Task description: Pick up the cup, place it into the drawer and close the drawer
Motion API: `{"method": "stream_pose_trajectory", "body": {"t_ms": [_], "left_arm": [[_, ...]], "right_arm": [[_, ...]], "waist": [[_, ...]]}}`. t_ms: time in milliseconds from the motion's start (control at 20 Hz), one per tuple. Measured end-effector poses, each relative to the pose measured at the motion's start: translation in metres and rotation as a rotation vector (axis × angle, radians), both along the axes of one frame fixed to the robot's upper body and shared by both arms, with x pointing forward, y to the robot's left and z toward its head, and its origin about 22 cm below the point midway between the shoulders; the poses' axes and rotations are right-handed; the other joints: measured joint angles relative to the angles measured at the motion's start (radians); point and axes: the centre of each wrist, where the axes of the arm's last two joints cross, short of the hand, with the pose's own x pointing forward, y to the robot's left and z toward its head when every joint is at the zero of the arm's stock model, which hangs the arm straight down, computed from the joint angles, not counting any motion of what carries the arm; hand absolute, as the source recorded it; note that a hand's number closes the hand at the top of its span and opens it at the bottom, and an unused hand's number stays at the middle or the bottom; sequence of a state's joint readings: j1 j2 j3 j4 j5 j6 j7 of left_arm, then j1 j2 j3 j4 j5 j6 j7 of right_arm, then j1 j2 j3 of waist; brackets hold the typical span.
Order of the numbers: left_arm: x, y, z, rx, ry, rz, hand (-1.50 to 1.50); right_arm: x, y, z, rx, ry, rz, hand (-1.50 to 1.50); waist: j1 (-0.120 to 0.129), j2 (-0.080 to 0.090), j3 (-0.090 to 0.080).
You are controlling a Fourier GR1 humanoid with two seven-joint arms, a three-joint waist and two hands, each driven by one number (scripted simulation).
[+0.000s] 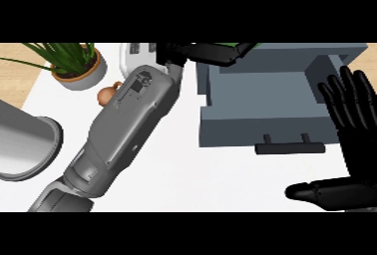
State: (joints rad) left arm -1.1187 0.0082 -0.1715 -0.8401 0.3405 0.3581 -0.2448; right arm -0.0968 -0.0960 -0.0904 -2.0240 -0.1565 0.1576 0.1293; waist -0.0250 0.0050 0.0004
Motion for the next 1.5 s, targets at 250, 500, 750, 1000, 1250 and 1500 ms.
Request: {"method": "stream_pose_trajectory", "body": {"t_ms": [250, 500, 750, 1000, 1250, 1500], "left_arm": [[0.008, -0.01, -0.009, 0.03, 0.024, 0.015, 1.5], [0.013, -0.017, -0.019, 0.069, 0.065, 0.021, 1.5], [0.014, -0.025, -0.025, 0.139, 0.081, 0.026, 1.5], [0.015, -0.028, -0.032, 0.195, 0.086, 0.035, 1.5], [0.015, -0.029, -0.041, 0.288, 0.095, 0.059, -1.5], [0.014, -0.031, -0.043, 0.331, 0.09, 0.082, -1.5]], "right_arm": [[-0.001, -0.002, 0.005, -0.003, 0.0, 0.005, -1.5], [-0.001, -0.001, 0.007, -0.004, -0.008, 0.017, -1.5], [0.002, 0.0, 0.008, -0.005, -0.011, 0.027, -1.5], [0.008, 0.009, 0.006, -0.002, -0.014, 0.052, -1.5], [0.006, 0.01, 0.006, 0.002, -0.026, 0.072, -1.5], [0.009, 0.012, 0.003, 0.014, -0.04, 0.092, -1.5]], "waist": [[-0.009, 0.001, 0.0], [-0.025, 0.005, 0.0], [-0.039, 0.008, 0.001], [-0.06, 0.015, 0.001], [-0.074, 0.017, 0.001], [-0.086, 0.022, 0.002]]}}
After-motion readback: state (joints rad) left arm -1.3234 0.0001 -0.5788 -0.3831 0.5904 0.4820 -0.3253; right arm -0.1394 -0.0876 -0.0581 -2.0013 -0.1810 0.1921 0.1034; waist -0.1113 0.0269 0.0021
